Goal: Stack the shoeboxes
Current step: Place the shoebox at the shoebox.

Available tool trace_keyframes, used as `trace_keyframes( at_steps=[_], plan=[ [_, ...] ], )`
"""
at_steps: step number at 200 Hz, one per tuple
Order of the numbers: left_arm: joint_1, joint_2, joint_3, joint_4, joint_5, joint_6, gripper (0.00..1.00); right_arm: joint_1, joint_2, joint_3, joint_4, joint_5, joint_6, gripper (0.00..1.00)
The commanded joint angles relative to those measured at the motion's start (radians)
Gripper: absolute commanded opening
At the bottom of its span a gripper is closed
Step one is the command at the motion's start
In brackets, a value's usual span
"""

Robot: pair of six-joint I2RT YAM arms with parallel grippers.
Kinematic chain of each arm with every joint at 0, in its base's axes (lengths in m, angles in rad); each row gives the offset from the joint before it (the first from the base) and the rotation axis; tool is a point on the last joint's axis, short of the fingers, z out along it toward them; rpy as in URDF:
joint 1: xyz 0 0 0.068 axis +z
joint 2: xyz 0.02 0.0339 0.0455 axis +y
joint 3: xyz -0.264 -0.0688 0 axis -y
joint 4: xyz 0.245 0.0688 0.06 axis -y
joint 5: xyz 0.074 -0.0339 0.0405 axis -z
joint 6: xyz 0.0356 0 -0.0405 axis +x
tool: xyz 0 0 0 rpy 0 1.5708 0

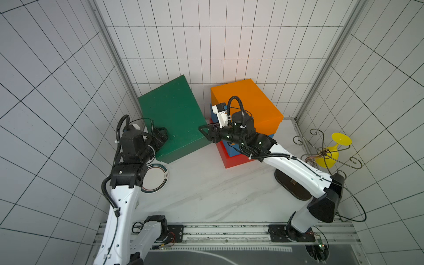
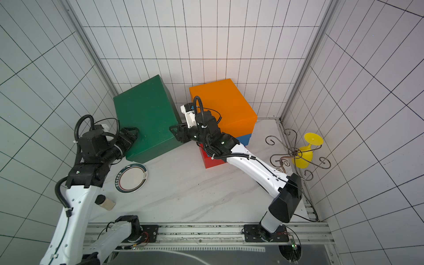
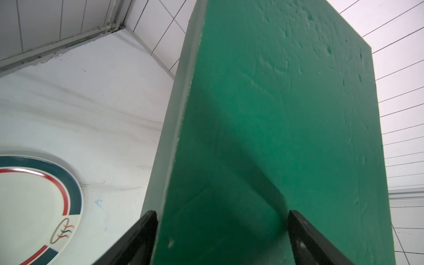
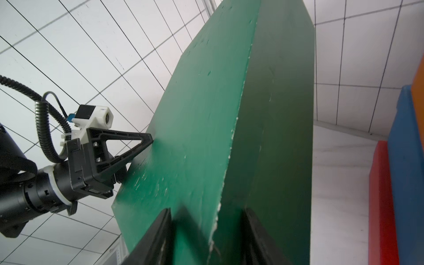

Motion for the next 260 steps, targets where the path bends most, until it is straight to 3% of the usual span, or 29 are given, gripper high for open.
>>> trace_keyframes(
  at_steps=[1,53,98,192,260],
  plan=[
    [-0.117,0.026,0.114,0.181,0.211,-0.068,0.86,0.068,0.018,0.122,-0.021,-0.249,-0.046,0.49],
    [-0.222,0.122,0.318,0.181,0.129,-0.077,0.86,0.042,0.024,0.259,-0.121,-0.23,-0.072,0.48],
    [-0.388,0.225,0.458,0.173,0.025,-0.068,0.86,0.016,0.004,0.304,-0.166,-0.218,-0.07,0.48],
    [-0.622,0.416,0.679,0.183,-0.123,-0.044,0.86,-0.096,-0.123,0.224,-0.208,-0.217,-0.042,0.47],
    [-0.727,0.62,0.842,0.192,-0.131,-0.037,0.85,-0.223,-0.213,0.128,-0.211,-0.249,-0.032,0.46]
  ],
)
